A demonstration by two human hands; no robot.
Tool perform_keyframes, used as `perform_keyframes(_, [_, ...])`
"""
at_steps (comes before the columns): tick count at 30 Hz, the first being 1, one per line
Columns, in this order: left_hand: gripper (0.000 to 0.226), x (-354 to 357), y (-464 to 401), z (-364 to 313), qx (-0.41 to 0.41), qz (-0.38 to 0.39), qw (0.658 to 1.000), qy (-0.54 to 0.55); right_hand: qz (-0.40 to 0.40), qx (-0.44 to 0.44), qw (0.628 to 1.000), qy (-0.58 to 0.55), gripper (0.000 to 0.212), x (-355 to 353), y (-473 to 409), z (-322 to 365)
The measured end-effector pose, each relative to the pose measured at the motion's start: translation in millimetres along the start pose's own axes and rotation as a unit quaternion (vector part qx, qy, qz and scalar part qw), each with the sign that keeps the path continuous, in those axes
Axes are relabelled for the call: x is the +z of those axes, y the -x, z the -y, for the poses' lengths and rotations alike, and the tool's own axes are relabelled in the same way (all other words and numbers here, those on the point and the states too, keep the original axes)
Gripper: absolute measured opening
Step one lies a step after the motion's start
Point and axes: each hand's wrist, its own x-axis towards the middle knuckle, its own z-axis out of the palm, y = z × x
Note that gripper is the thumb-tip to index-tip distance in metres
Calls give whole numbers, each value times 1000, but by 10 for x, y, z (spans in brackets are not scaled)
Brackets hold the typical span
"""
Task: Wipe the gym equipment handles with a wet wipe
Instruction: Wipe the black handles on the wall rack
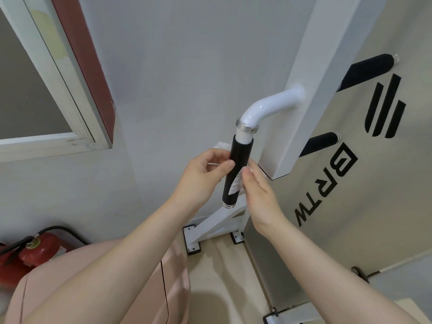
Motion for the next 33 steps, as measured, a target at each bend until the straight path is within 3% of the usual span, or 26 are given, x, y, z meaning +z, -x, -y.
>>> perform_keyframes(3, [10, -1, 0, 5, -10, -19, 1000, -5, -4, 47, 998, 41, 28, 17, 48, -28])
perform_keyframes(7, [7, 3, 2, -6, -19, -29, 999, -11, -11, -81, 997, 13, 18, -97, -236, 387])
perform_keyframes(9, [7, 1, 6, -8, -26, -28, 999, -16, 16, -103, 995, -7, 17, -137, -290, 478])
perform_keyframes(15, [8, -3, 30, -25, -14, -21, 999, -43, 72, 33, 990, 115, 32, -190, -30, -112])
perform_keyframes(21, [9, 15, 35, -66, -23, -21, 998, -58, 22, 0, 997, 70, 25, -196, -99, -72])
perform_keyframes(26, [8, -20, 53, -80, -20, -6, 996, -87, 66, 73, 977, 189, 40, -182, 90, -406])
perform_keyframes(29, [9, -8, 53, -44, -12, -33, 996, -83, 2, 23, 993, 119, 35, -181, -40, -191])
perform_keyframes(31, [27, 8, 50, -17, -11, -60, 995, -85, -46, 3, 999, 28, 31, -110, -40, -85])
perform_keyframes(33, [45, 12, 53, -20, -9, -75, 992, -99, -61, 27, 998, 22, 28, -56, 72, -222])
